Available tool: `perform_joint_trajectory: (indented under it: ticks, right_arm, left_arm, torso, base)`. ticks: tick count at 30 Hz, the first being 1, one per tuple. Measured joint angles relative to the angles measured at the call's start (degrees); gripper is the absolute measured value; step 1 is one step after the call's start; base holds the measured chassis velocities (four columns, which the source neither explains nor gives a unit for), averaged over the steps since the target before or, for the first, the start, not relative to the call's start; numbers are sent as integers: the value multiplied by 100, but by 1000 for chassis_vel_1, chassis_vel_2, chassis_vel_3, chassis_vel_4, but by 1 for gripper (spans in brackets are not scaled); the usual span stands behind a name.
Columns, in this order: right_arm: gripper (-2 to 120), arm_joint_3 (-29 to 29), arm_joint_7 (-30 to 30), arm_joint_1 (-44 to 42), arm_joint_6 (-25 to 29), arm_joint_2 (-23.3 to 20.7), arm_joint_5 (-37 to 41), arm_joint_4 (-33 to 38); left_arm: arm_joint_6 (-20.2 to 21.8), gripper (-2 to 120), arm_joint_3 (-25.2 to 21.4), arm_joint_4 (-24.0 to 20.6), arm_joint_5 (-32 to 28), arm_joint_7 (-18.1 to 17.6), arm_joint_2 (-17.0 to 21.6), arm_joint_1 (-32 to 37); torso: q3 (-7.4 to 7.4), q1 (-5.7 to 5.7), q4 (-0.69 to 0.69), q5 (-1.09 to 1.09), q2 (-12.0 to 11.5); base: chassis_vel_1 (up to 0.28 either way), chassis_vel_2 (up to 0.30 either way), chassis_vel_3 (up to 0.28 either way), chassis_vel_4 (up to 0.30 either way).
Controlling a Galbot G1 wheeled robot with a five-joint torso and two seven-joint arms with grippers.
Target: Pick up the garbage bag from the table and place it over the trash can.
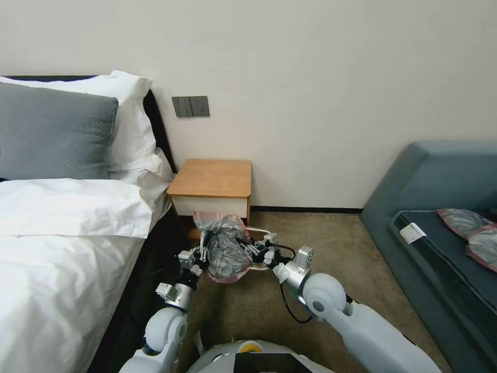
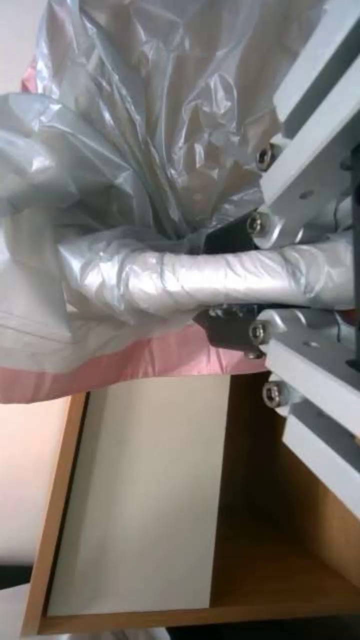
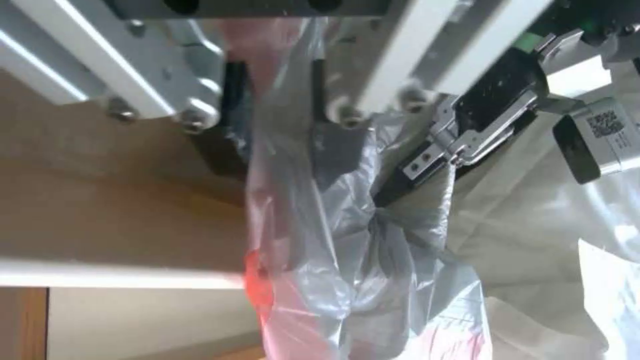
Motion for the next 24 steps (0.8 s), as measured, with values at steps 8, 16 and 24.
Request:
perform_joint_trajectory:
  ticks: [8, 16, 24]
  right_arm:
    - [0, 10, -71, -59, 24, 27, -151, 35]
    - [0, 310, -84, -124, 74, -24, -161, 135]
    - [0, 770, -104, -252, 99, -205, -48, 205]
  left_arm:
    - [10, 4, -16, 28, 48, -16, -7, -13]
    - [2, 4, -65, 94, 92, -18, 5, -17]
    - [-58, 4, -72, 149, 106, -11, 15, -9]
  torso:
    - [0, 0, 0, 0, 0]
    - [0, 0, 0, 0, 0]
    - [0, 0, 0, 0, 0]
  base:
    - [0, 0, 0, 0]
    - [0, 0, 0, 0]
    - [0, 0, 0, 0]
